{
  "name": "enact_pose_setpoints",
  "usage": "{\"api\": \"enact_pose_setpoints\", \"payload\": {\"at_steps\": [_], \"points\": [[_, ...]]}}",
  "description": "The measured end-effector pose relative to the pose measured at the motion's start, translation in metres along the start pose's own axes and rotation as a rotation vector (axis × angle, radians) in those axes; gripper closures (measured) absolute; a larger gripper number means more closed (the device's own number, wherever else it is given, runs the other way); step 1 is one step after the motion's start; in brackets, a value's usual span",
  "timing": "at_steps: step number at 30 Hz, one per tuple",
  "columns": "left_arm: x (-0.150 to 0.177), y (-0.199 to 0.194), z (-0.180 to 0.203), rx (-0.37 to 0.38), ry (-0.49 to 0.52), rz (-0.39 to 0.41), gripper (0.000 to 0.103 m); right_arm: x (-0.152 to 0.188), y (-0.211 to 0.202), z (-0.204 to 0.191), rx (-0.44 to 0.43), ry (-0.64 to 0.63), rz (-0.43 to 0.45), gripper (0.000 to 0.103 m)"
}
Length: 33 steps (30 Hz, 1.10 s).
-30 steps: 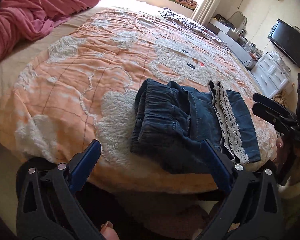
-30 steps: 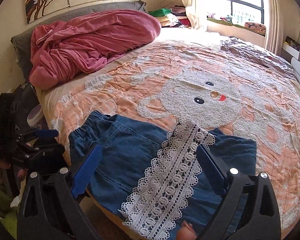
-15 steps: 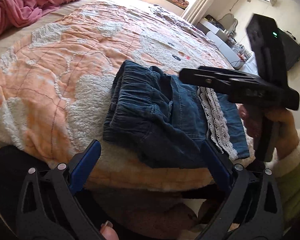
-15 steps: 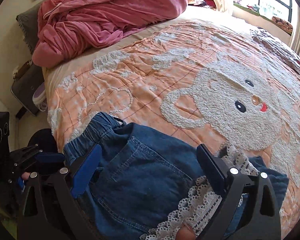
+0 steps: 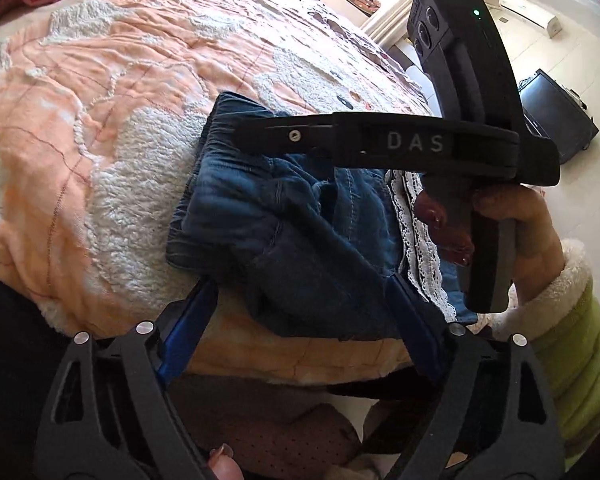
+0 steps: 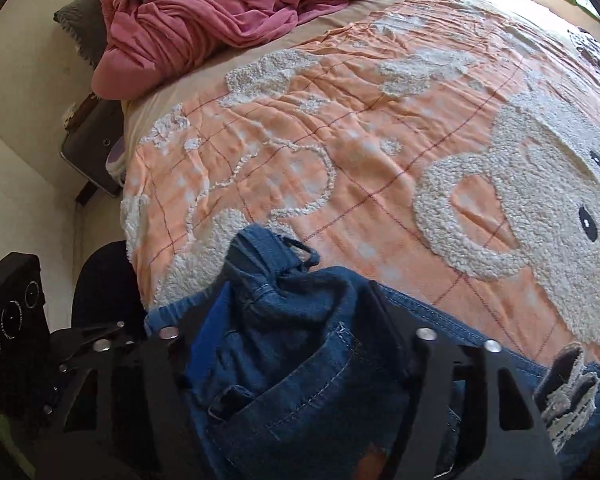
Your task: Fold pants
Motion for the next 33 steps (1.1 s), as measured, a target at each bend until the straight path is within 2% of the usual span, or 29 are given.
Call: {"api": "enact_pose_setpoints", "payload": {"at_steps": [1,4,6,8,10,12,15,19,25,33], "points": [[0.000,0.001,-0.001,0.001,-0.006,-0.001,0.025,0.001,0.000,-0.002,-0.041,0.000,0.006,0.070],[0.000,0.001,-0.004,0.001,-0.026,0.006,0.025,0.007,-0.009,-0.014,-0.027,-0.069,0.033,0.078],[-0.002,0.002,-0.006,0.003,-0.041,0.009,0.028,0.010,-0.018,-0.017,-0.031,-0.072,0.056,0.081],[-0.002,0.002,-0.006,0.014,-0.063,0.006,0.036,0.014,-0.030,-0.018,-0.046,-0.076,0.092,0.082],[-0.004,0.003,-0.008,0.048,-0.094,-0.005,0.051,0.018,-0.043,-0.019,-0.066,-0.077,0.128,0.082],[-0.005,0.001,-0.006,0.078,-0.110,-0.002,0.059,0.023,-0.056,-0.018,-0.091,-0.068,0.163,0.082],[-0.010,-0.004,0.006,0.079,-0.091,0.025,0.068,0.031,-0.076,-0.016,-0.112,-0.068,0.219,0.083],[-0.019,-0.012,0.035,0.083,-0.022,0.066,0.068,0.043,-0.107,-0.005,-0.116,-0.046,0.299,0.083],[-0.029,-0.009,0.089,0.113,0.085,0.084,0.068,0.068,-0.152,0.021,-0.095,-0.002,0.404,0.083],[-0.022,0.016,0.144,0.077,0.220,0.070,0.068,0.110,-0.182,0.063,-0.062,0.066,0.488,0.083]]}}
Point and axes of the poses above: each gripper's, at about its wrist camera, not at the fingertips, and y roughly the way its jaws point, z to its right, x to its underside, the point moved 2 cm from there along y, roughly the way its jaws point, and after that the axes turned 8 degrees about -x, right-handed, at the moved point
